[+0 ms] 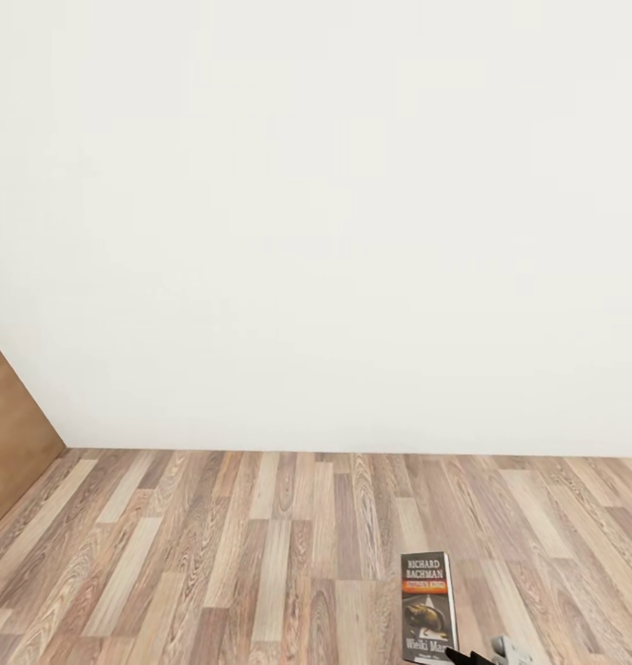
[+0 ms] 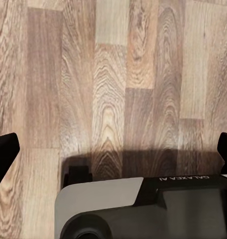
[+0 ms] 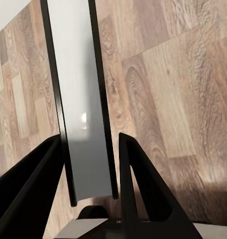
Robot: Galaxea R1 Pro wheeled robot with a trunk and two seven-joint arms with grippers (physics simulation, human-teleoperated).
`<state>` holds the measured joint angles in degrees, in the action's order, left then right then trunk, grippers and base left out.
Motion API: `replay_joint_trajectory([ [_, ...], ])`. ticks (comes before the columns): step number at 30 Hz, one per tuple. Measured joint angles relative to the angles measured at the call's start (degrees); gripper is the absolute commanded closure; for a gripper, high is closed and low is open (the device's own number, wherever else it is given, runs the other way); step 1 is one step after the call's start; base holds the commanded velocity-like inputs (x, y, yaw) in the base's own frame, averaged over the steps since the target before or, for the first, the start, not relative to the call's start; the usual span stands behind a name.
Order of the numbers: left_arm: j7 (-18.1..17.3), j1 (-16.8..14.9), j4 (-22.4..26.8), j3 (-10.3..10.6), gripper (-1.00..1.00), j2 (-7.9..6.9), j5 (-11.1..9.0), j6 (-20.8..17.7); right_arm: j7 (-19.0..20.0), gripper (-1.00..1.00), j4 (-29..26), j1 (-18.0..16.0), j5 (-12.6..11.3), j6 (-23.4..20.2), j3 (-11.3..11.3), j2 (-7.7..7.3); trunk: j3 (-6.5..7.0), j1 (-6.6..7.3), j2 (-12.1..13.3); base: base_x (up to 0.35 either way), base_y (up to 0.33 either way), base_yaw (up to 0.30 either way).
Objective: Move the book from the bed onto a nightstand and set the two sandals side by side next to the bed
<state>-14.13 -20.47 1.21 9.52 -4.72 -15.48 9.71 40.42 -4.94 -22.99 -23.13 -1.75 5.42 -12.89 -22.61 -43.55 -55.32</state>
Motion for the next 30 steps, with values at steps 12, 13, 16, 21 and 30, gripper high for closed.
replay_joint_trajectory([
  [12,0.0,0.0,0.0,0.0,-1.0,0.08,0.0,0.6,0.0,1.0,0.0,0.0,0.1,0.0,-0.1,0.05,1.04,0.0,0.0,0.0,0.0,-0.101],
  [13,0.0,0.0,0.0,0.0,-1.0,0.08,0.0,0.7,0.0,1.0,0.0,0.0,0.1,0.0,-0.1,0.05,1.13,0.0,0.0,0.0,0.0,-0.153],
  [16,0.0,0.0,0.0,0.0,-1.0,0.07,0.0,0.7,0.1,1.0,0.0,0.0,0.1,0.0,-0.1,0.05,1.4,0.0,0.0,0.0,0.0,-0.174],
  [21,0.0,0.0,0.0,0.0,-1.0,0.08,0.0,0.7,0.3,1.0,0.0,0.0,0.1,0.0,0.0,0.04,1.8,0.0,0.0,0.0,0.0,-0.148],
  [30,0.0,0.0,0.0,0.0,-1.0,0.08,0.0,0.7,0.3,1.0,0.0,0.0,0.2,0.0,-0.1,0.06,2.62,0.0,0.0,0.0,0.0,-0.016],
])
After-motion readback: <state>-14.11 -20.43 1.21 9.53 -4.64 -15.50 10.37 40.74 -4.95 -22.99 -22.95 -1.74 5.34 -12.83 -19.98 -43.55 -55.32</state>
